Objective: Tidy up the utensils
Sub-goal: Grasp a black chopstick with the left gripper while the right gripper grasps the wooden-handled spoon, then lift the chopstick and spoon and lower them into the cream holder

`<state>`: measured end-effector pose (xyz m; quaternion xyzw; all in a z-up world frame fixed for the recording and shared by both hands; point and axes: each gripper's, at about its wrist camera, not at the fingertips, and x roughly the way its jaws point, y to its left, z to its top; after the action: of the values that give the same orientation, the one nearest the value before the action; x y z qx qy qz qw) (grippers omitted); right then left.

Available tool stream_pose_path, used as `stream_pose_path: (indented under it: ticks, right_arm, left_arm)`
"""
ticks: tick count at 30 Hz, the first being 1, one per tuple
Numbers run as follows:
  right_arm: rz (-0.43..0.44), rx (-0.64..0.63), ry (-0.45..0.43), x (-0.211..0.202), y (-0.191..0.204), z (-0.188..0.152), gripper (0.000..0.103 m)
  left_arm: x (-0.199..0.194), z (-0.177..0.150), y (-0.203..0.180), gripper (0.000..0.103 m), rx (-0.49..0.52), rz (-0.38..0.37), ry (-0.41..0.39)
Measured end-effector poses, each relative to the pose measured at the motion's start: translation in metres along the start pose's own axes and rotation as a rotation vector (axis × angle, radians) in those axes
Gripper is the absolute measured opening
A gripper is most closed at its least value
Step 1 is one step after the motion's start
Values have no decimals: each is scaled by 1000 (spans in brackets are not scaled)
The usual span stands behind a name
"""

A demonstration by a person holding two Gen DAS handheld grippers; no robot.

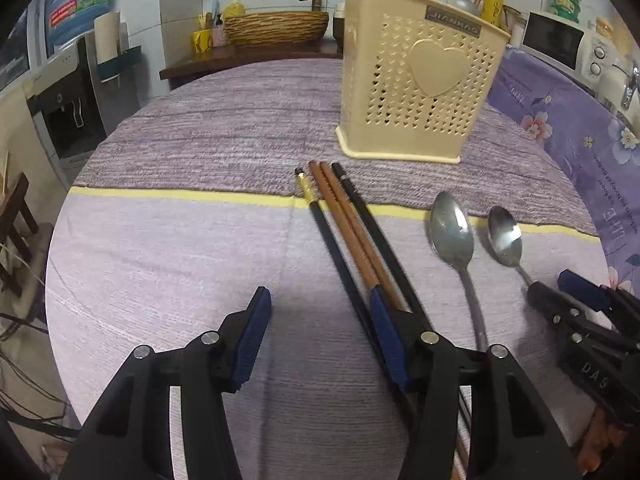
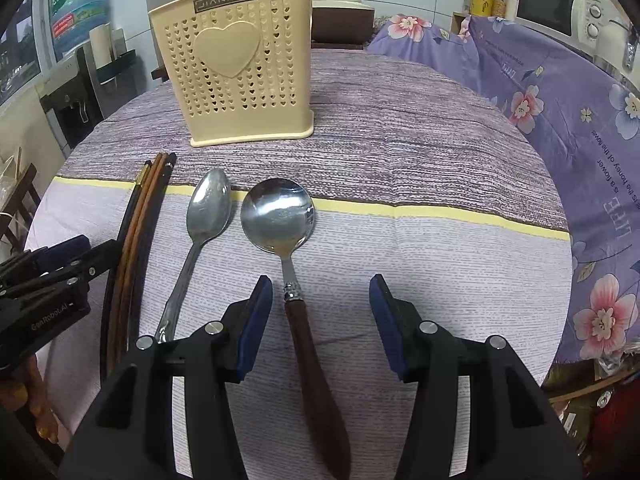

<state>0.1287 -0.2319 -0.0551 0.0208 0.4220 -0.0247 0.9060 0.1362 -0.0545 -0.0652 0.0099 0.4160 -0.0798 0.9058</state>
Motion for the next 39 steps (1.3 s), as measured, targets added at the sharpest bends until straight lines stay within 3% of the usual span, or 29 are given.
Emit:
stream_pose_path:
  ticks: [5, 8, 18, 24, 25, 28, 32, 39]
  right_arm:
    - [30, -25, 8, 7, 2, 6, 52]
    - [62, -58, 21, 13, 6, 11, 57]
    - [86, -119, 40, 35, 20, 37, 57]
    - [88, -141, 96, 43, 26, 51, 53]
    - [88, -144, 106, 43, 26, 53, 48]
    - [84, -164, 118, 44, 28, 55, 48]
    - [111, -138, 118, 45, 24, 57, 48]
    - [193, -53, 20, 18, 3, 68, 48]
  left_arm:
    - [-1, 2, 16, 53, -12, 20, 13]
    - [1, 7, 24, 53, -33, 20, 23]
    - [27, 39, 32, 56, -47, 46, 51]
    - [42, 58, 28, 38, 0, 77, 74]
    - [43, 61, 29, 32, -3, 76, 79]
    - [46, 66, 31, 14, -10, 77, 92]
    - [48, 70, 34, 11, -26, 66, 94]
    - [39, 76, 36, 9, -53, 38, 63]
